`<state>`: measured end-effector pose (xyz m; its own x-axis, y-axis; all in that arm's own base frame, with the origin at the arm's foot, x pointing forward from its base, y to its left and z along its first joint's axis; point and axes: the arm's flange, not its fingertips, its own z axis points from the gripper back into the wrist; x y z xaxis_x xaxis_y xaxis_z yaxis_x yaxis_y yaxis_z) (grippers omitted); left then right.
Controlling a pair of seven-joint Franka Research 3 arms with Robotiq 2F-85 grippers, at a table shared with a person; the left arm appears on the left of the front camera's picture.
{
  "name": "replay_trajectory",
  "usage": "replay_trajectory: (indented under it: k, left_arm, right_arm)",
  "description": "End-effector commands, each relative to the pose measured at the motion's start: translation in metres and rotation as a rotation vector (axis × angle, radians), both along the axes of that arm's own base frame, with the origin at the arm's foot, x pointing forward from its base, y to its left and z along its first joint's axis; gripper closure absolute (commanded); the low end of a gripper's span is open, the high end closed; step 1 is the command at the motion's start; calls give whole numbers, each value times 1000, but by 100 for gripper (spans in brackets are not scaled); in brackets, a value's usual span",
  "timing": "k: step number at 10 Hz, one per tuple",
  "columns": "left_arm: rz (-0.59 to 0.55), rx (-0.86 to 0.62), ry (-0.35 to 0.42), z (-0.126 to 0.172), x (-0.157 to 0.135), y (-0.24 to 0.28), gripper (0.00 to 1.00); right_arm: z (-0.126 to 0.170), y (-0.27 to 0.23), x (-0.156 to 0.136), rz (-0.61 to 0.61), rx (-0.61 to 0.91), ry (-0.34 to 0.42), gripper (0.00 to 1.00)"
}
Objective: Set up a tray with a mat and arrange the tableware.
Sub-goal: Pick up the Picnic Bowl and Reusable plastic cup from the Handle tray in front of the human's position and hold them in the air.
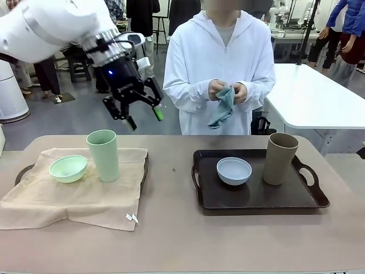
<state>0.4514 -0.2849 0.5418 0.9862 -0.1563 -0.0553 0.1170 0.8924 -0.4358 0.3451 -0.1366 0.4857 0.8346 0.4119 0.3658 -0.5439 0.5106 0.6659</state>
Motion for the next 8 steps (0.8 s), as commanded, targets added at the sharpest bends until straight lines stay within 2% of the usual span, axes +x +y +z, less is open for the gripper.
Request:
replay_trajectory:
  k: [1,2,3,7,8]
  left_arm:
    - [47,86,-153,-24,-12,-11,16]
    - [5,68,-137,-29,-19,-12,16]
    - [13,17,-95,-10,1,-9,16]
    - [13,17,-95,-10,1,-9,16]
    - [11,30,-115,-14,1,-8,16]
  right_arm:
    - [4,-2,-5,9,-35,1,0]
    - [4,-2,-5,9,-35,1,0]
    - [4,-2,-5,9,-35,1,0]
    - [2,-3,-3,1,-20,-1,0]
    - [0,-1,17,139,-4,-150,0]
